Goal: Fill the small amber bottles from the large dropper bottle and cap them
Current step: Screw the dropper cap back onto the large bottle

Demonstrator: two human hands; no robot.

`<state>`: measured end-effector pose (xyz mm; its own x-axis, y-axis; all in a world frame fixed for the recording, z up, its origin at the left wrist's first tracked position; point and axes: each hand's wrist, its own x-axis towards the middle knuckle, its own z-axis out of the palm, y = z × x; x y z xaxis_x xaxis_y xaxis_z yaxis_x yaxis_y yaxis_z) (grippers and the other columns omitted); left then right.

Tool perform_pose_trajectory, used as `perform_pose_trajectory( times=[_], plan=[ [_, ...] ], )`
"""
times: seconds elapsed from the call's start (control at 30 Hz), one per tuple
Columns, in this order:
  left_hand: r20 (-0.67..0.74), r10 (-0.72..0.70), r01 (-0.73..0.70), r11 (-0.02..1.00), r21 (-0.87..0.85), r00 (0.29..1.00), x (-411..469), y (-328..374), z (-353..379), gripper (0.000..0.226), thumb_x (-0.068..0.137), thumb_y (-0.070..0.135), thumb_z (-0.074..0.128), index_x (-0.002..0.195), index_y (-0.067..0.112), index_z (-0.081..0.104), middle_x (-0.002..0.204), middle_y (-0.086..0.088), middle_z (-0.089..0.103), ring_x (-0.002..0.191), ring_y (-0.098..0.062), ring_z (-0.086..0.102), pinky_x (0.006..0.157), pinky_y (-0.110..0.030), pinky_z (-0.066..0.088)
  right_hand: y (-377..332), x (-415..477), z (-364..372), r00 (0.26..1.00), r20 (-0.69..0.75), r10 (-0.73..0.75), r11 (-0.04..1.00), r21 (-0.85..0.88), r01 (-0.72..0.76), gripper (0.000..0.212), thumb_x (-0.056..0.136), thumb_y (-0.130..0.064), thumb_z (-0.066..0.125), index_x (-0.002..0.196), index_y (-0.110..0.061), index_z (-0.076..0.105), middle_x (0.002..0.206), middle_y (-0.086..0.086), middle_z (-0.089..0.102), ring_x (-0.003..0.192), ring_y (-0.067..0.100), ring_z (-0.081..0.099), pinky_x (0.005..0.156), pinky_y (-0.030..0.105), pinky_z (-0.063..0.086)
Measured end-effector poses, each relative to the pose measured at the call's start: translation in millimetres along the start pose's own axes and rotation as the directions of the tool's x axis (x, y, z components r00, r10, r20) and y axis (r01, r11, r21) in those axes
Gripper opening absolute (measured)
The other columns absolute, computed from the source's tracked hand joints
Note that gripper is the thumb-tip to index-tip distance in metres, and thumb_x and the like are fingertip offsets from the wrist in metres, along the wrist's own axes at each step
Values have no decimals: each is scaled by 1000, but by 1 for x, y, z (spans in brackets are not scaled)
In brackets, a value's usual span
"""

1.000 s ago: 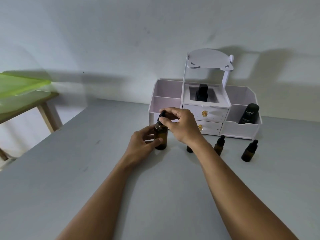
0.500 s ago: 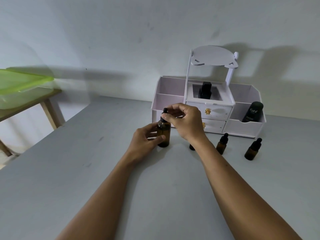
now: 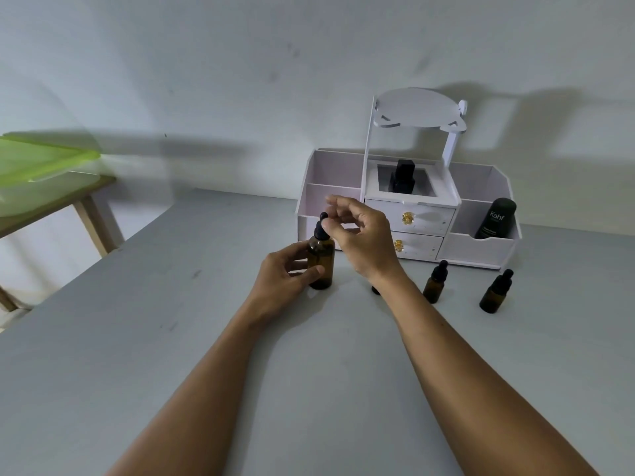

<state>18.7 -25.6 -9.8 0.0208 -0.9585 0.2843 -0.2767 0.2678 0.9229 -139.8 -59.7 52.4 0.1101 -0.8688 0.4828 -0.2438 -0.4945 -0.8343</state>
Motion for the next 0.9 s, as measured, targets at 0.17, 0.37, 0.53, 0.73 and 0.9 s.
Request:
perform_pose_trajectory(
  times=[0.17, 0.37, 0.53, 0.73, 0.9],
  plan=[
    [-3, 14, -14, 1000, 9, 1000, 0, 0, 0, 47, 87, 9, 73, 132, 19, 63, 116, 3, 73, 105, -12, 71, 93, -30, 57, 2, 0, 2, 999, -30, -18, 999, -49, 17, 19, 78, -18, 81, 96, -17, 75, 85, -5, 74, 80, 7, 70, 74, 23, 58],
    [-2, 14, -14, 1000, 14, 1000, 0, 0, 0, 46, 88, 10, 73, 132, 20, 63, 116, 4, 74, 104, -10, 71, 91, -26, 56, 3, -1, 2, 999, 35, 11, 1000, 11, -12, 27, 84, -15, 72, 111, -19, 74, 100, -5, 75, 96, 6, 69, 88, 34, 59],
    [-1, 19, -19, 1000, 22, 1000, -1, 0, 1, 46, 88, 10, 73, 132, 20, 63, 116, 3, 73, 105, -10, 71, 91, -26, 56, 4, -1, 2, 1000, -4, -5, 1000, -25, 5, 22, 76, -18, 83, 96, -16, 74, 84, -7, 73, 77, 2, 68, 72, 18, 55],
    [2, 18, -18, 1000, 10, 1000, -1, 0, 0, 46, 88, 10, 73, 132, 21, 63, 115, 4, 74, 105, -9, 71, 90, -24, 56, 4, -2, 2, 999, 20, 30, 999, 44, -31, 22, 84, -13, 72, 104, -21, 76, 95, -8, 75, 93, 6, 69, 88, 39, 59],
    [0, 27, -27, 999, 25, 1000, 0, 1, 0, 46, 88, 10, 73, 132, 20, 63, 116, 4, 73, 106, -10, 70, 91, -24, 56, 4, 0, 1, 1000, -26, 12, 1000, 3, -12, 21, 76, -20, 84, 95, -17, 75, 84, -5, 74, 79, 8, 70, 77, 32, 61]
  ],
)
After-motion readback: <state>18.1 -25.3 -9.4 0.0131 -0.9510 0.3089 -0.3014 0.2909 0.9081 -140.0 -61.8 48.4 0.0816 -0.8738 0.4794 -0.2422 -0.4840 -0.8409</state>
